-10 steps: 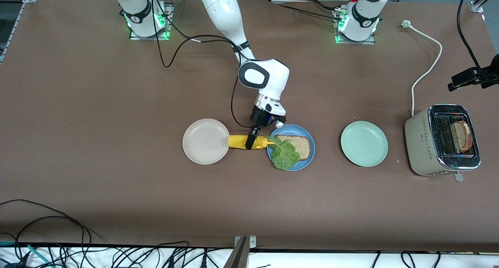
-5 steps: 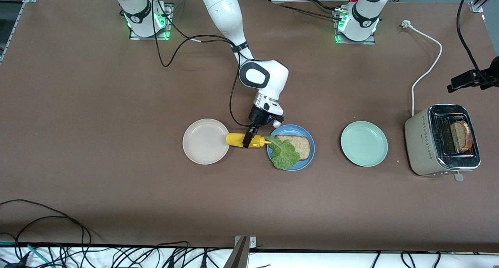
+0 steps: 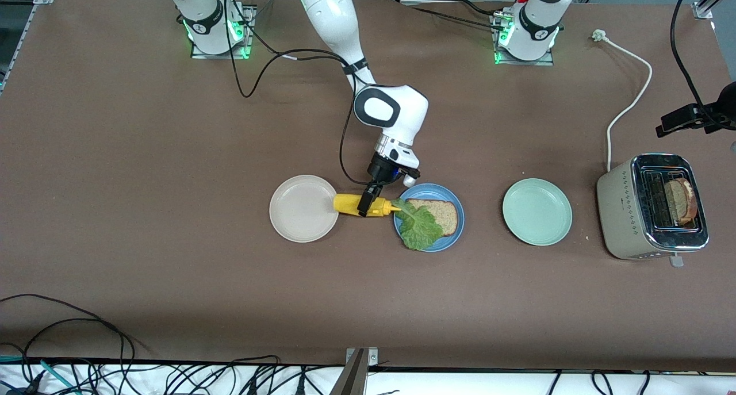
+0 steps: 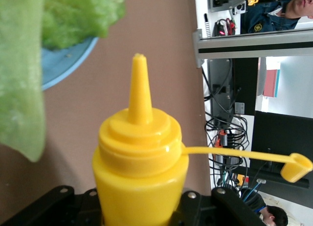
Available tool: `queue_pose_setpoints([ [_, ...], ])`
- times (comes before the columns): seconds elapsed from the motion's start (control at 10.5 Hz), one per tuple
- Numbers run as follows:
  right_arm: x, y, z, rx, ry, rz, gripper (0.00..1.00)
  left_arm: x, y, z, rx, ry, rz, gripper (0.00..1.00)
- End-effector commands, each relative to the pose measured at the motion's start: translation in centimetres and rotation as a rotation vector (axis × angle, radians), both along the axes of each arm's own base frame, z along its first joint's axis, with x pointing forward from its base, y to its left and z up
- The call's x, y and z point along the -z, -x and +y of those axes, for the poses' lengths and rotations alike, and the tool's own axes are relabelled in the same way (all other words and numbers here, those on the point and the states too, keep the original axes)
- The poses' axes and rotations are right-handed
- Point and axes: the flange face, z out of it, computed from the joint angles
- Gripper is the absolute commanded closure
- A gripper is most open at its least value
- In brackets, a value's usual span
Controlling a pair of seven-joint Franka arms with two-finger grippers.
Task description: Make sandwich in blue plate with both arms
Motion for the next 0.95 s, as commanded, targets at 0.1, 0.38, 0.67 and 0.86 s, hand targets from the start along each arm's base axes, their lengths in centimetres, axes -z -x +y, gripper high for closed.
queue_pose_setpoints([
  [0.1, -7.3, -0.3, 0.4, 0.032, -0.029, 0.097, 1.0, 0.9, -0.6, 0.8, -0.005, -0.006, 0.029, 0.0],
  [0.38, -13.4, -1.8, -1.2, 0.046, -0.025, 0.165, 1.0, 2.4, -1.1, 2.2, -0.021, -0.018, 0.049, 0.0],
  [0.67, -21.7, -4.4, -6.6, 0.051, -0.081, 0.295, 1.0, 5.1, -2.4, 3.3, -0.027, -0.031, 0.08, 0.0],
  [0.86, -26.0, -5.5, -10.5, 0.065, -0.143, 0.34, 1.0, 6.2, -5.1, 4.8, 0.039, -0.05, 0.05, 0.0],
])
